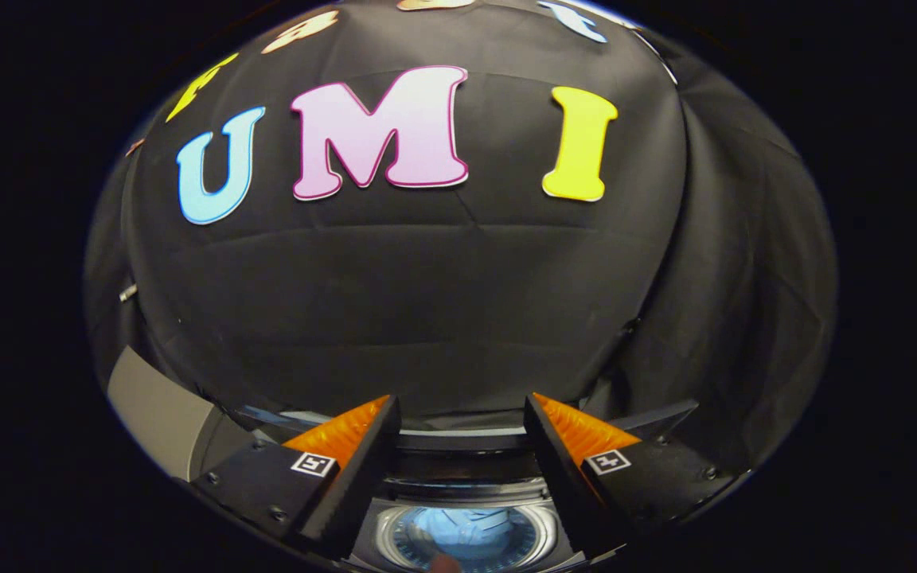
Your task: Put the clothes into the washing machine and then close the washing machine lid.
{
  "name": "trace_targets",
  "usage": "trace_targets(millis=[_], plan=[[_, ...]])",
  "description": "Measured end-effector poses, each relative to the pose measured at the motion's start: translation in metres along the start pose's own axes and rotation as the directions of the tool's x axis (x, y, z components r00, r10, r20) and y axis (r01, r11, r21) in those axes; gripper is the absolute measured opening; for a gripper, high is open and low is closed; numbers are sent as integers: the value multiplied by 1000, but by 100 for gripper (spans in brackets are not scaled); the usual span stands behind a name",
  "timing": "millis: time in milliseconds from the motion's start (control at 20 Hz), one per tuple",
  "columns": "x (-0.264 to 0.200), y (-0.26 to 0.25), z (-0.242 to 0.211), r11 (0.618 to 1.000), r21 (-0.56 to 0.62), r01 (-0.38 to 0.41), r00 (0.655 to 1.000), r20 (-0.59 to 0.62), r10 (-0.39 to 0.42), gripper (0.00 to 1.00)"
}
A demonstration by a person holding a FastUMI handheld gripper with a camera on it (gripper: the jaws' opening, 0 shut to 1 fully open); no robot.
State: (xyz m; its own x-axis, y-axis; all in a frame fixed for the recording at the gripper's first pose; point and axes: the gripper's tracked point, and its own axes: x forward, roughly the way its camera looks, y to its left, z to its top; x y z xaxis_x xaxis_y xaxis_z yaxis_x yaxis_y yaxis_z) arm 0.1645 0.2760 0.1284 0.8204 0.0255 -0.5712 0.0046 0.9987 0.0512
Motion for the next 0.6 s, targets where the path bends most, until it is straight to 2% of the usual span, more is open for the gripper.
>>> trace_targets(millis=[250, 600], plan=[[-24, -5, -13, 1000, -24, 12, 1000, 16, -12, 99], [-32, -4, -17, 1000, -30, -6, 999, 41, 7, 99]])
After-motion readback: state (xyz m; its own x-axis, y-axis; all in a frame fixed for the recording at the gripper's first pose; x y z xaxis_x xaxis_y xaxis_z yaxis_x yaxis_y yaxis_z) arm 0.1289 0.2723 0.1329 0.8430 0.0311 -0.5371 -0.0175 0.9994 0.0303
